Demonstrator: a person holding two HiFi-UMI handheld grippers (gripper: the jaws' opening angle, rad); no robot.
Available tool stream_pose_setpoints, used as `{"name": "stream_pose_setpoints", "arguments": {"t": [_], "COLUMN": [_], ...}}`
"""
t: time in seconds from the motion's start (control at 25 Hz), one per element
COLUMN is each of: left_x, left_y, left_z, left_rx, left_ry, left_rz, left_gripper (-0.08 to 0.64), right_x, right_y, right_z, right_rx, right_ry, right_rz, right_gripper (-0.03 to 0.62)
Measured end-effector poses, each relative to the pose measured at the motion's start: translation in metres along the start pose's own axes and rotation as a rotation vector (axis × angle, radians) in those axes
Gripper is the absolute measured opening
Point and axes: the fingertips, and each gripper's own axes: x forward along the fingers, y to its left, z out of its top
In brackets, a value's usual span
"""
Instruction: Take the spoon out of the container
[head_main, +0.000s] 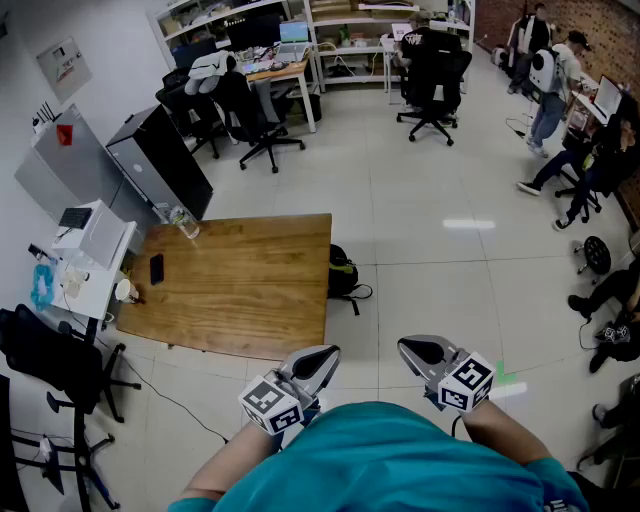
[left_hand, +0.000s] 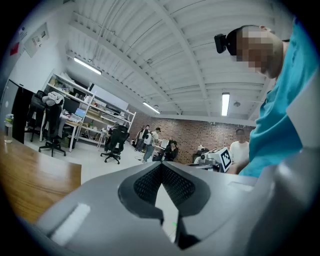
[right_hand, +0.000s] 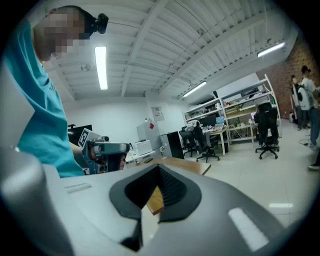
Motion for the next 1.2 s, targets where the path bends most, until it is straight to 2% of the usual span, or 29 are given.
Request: {"name": "stream_pose_setpoints", "arguments": {"t": [0.16, 0.32, 0.52, 0.84, 1.04, 1.2], "left_x": [0.026, 0.005, -0.075, -0.254, -0.307, -0.326], "left_y": [0.003, 0.023, 0.069, 0.179, 0.230, 0.284], "left_z": [0.003, 0.012, 0.019, 0.046, 0.056, 0.060], "left_rx": [0.007, 0.002, -0.004, 0.012, 0.036, 0.028], "left_ry": [-0.011, -0.031, -0.069, -0.039, -0.057, -0.065], "left_rz": [0.019, 0.027, 0.026, -0.024, -0.006, 0.041], "left_gripper": [0.000, 0.000, 0.000, 0.000, 0.000, 0.000], "right_x": [-0.016, 0.010, 0.086, 0.276, 0.348, 0.401], "right_y": [-0.025, -0.017, 0.031, 0.132, 0.158, 0.151], "right_z": [0.006, 0.008, 0.000, -0.011, -0.018, -0.024], "right_rx": [-0.013, -0.018, -0.034, 0.018, 0.008, 0.001], "right_ry": [0.008, 0.014, 0.014, -0.004, -0.009, -0.009], "right_rz": [-0.001, 0.006, 0.018, 0.005, 0.038, 0.074], "right_gripper": [0.002, 0.002, 0.002, 0.002, 0.002, 0.002]}}
